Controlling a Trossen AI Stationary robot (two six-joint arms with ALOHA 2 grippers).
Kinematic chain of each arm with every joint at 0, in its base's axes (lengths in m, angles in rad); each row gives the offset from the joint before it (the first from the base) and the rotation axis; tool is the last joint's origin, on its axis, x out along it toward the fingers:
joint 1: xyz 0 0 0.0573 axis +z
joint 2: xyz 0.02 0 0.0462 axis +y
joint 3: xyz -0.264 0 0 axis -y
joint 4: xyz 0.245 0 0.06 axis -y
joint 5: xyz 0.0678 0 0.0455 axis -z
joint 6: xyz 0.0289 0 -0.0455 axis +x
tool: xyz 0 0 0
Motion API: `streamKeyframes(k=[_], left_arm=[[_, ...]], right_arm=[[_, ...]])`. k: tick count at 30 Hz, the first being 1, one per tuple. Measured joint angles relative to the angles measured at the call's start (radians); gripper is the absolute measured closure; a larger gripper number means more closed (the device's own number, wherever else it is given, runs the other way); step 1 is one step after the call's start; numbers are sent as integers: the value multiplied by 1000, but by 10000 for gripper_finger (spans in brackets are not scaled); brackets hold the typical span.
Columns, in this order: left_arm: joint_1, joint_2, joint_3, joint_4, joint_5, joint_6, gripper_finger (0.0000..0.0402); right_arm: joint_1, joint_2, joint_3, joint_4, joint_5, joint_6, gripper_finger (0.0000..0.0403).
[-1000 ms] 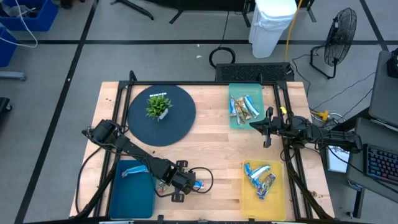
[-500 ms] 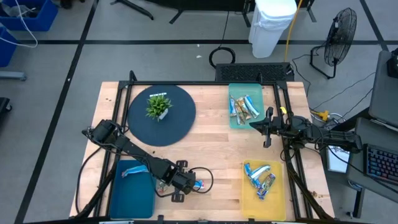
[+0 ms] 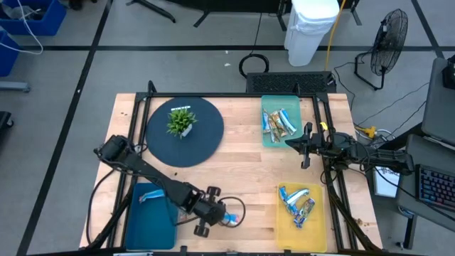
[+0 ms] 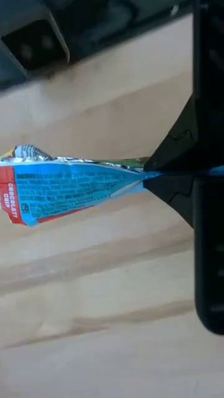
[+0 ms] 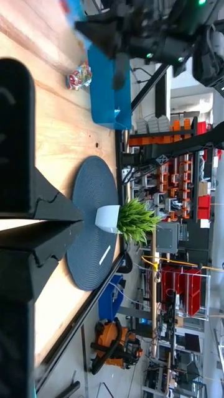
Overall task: Pick and place Granola Bars by type
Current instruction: Put the red granola bar into the blue bin
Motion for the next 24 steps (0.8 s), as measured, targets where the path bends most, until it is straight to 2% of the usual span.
streamKeyframes(k=[5, 12, 18, 24], left_arm=[[-45, -98, 0, -30, -91, 47, 397], [-143, -251, 0, -71, -242, 28, 397], [-273, -346, 1, -119, -426, 19, 397], [-408, -386, 0, -108, -578, -10, 393]], right_arm=[[0, 6, 0, 6, 1, 0, 399], [0, 13, 0, 8, 1, 0, 399], [0, 17, 0, 7, 1, 0, 399], [0, 22, 0, 7, 1, 0, 399]])
